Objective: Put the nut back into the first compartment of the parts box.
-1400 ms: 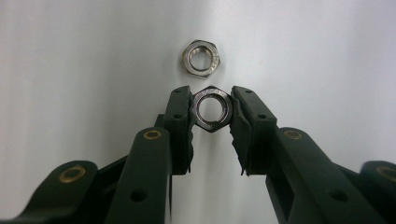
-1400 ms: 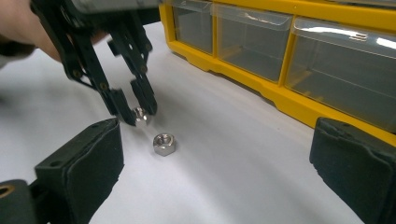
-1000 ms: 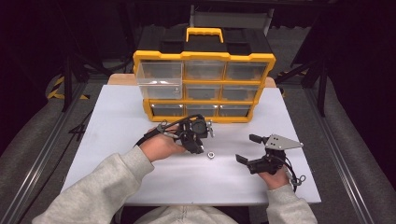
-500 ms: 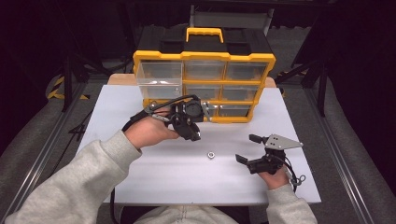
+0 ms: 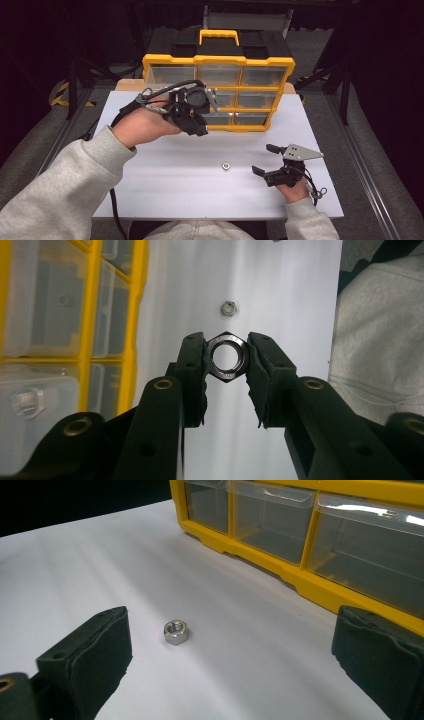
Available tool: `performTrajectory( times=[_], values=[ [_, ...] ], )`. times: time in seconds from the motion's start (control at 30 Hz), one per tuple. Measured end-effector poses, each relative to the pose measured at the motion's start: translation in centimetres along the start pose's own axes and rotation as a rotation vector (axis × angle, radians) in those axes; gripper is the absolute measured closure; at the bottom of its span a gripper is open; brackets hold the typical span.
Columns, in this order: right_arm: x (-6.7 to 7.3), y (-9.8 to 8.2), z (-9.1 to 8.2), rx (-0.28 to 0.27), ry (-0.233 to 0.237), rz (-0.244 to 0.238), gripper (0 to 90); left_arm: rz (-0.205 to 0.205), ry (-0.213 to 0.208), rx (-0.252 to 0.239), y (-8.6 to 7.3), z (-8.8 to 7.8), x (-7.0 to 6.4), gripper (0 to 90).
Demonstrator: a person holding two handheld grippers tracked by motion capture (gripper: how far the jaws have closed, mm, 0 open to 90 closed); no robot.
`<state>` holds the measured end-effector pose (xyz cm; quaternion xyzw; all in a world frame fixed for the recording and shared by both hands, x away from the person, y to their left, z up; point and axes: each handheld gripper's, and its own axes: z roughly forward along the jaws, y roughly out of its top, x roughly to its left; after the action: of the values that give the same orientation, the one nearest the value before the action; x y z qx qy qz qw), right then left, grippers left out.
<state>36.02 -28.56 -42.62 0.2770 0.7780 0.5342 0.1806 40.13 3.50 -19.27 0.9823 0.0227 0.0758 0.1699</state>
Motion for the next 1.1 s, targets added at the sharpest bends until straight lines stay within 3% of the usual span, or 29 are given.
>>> performTrajectory(
  times=[0.1, 0.53, 1.1],
  values=[
    [0.0, 0.0, 0.0, 0.0, 0.0, 0.0, 3.2, -0.021, 0.014, -0.022, 0.1, -1.5, 0.4, 69.5],
    [0.0, 0.0, 0.0, 0.001, 0.0, -0.002, 3.1, -0.053, 0.062, -0.038, 0.4, -5.7, 2.1, 69.5],
    [0.0, 0.0, -0.1, -0.004, 0.003, 0.0, 3.0, -0.155, 0.134, -0.079, -0.7, -8.6, 4.9, 69.5]
  ],
)
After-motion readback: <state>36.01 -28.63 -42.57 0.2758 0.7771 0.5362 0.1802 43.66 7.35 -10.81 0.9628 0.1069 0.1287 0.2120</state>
